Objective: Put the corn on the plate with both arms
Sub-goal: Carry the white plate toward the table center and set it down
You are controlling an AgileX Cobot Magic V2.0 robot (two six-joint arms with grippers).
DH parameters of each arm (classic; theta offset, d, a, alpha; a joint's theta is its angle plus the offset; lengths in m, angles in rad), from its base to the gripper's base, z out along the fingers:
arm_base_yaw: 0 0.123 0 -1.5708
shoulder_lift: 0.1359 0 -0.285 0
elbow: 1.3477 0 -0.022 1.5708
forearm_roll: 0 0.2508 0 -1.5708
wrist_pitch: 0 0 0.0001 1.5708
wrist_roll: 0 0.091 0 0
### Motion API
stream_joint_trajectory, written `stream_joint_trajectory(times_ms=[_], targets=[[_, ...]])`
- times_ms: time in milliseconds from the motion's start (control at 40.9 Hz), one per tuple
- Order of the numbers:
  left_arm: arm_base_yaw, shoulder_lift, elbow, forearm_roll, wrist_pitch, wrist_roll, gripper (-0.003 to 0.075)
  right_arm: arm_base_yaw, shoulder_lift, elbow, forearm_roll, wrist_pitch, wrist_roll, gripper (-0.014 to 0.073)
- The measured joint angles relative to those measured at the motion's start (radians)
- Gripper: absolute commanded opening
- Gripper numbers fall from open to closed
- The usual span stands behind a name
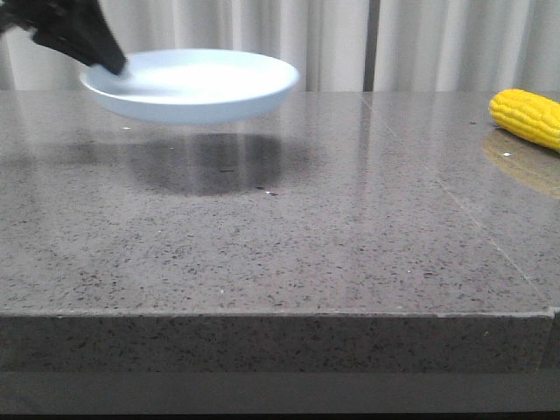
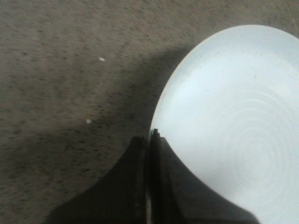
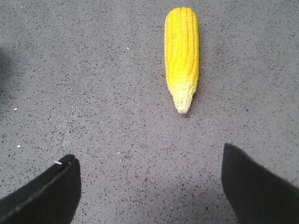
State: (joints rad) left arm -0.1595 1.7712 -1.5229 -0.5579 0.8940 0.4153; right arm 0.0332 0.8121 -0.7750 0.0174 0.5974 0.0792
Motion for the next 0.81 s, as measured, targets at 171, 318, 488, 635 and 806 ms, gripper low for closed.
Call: stream_joint_trajectory(times_ms=[171, 318, 488, 635, 806], targets=[[-0.085, 0.058, 0.0, 0.0, -0.005, 0.0, -0.002, 0.0, 0.0, 0.0, 0.0, 0.0, 0.0, 0.0636], [-0.131, 0.118, 0.0, 0.0, -0.016, 0.0, -0.002, 0.0, 0.0, 0.0, 0.0, 0.0, 0.0, 0.0636], [-0.146, 0.144, 0.0, -0.007, -0.031, 0.0, 0.0084, 0.0, 0.0, 0.0, 0.0, 0.0, 0.0, 0.0636], [-0.146, 0.15, 0.0, -0.01, -0.035, 0.0, 0.033, 0.0, 0.0, 0.0, 0.0, -0.002, 0.0, 0.0636], [-0.15, 0.144, -0.001, -0.028, -0.033, 0.0, 0.0452, 0.0, 0.0, 0.0, 0.0, -0.002, 0.0, 0.0636]])
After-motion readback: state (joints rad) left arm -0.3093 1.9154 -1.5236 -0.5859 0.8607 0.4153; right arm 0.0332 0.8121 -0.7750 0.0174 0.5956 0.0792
